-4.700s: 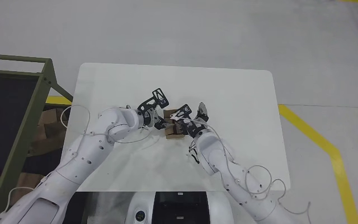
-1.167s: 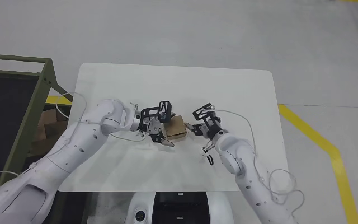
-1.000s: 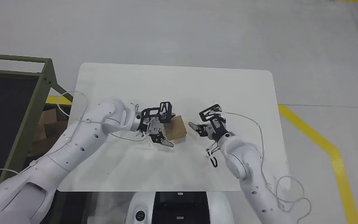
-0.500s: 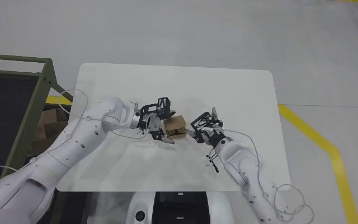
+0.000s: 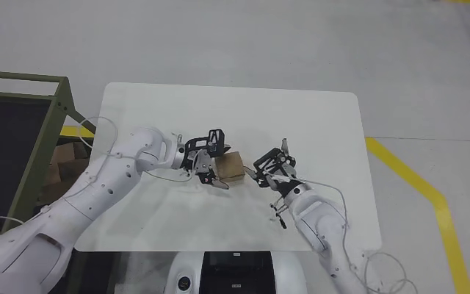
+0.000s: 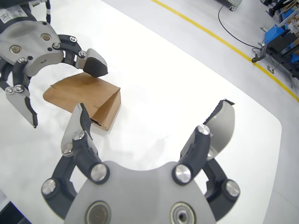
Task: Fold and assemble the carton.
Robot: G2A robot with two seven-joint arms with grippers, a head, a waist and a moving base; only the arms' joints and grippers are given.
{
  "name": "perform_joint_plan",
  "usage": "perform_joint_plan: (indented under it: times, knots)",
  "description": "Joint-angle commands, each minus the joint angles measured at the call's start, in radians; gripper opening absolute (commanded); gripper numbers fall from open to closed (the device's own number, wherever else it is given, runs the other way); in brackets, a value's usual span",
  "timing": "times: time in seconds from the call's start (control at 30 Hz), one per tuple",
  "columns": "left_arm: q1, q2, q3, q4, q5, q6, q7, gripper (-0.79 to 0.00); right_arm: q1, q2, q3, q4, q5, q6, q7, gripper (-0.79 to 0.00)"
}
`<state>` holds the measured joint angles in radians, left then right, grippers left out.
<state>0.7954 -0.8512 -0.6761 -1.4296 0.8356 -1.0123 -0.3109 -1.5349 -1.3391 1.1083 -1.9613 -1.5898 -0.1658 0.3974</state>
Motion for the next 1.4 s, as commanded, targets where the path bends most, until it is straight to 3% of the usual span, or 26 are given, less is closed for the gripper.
perform_joint_plan:
  times: [0.0, 0.4, 0.73, 1.0, 1.27, 1.37]
  knots:
    - [0.002, -0.001, 0.000, -0.001, 0.005, 0.000, 0.001, 0.000, 0.009, 0.000, -0.011, 0.007, -0.013, -0.009, 0.024, 0.000]
    - [0.006, -0.006, -0.004, -0.004, 0.010, 0.000, 0.003, 0.000, 0.086, -0.008, -0.084, 0.064, -0.089, -0.033, 0.125, 0.000]
    - [0.012, -0.010, -0.025, 0.013, -0.023, 0.006, 0.037, 0.000, 0.115, -0.012, -0.090, 0.093, -0.061, -0.030, 0.157, 0.000]
    - [0.022, -0.015, -0.054, 0.049, -0.098, 0.094, 0.009, 0.000, 0.111, -0.011, -0.091, 0.087, -0.069, -0.032, 0.150, 0.000]
    - [0.028, -0.033, -0.046, 0.043, -0.045, 0.229, -0.032, 0.000, 0.086, -0.006, -0.084, 0.063, -0.091, -0.039, 0.126, 0.000]
    - [0.031, -0.038, -0.046, 0.046, -0.049, 0.228, -0.029, 0.000, 0.082, -0.004, -0.086, 0.055, -0.110, -0.048, 0.121, 0.000]
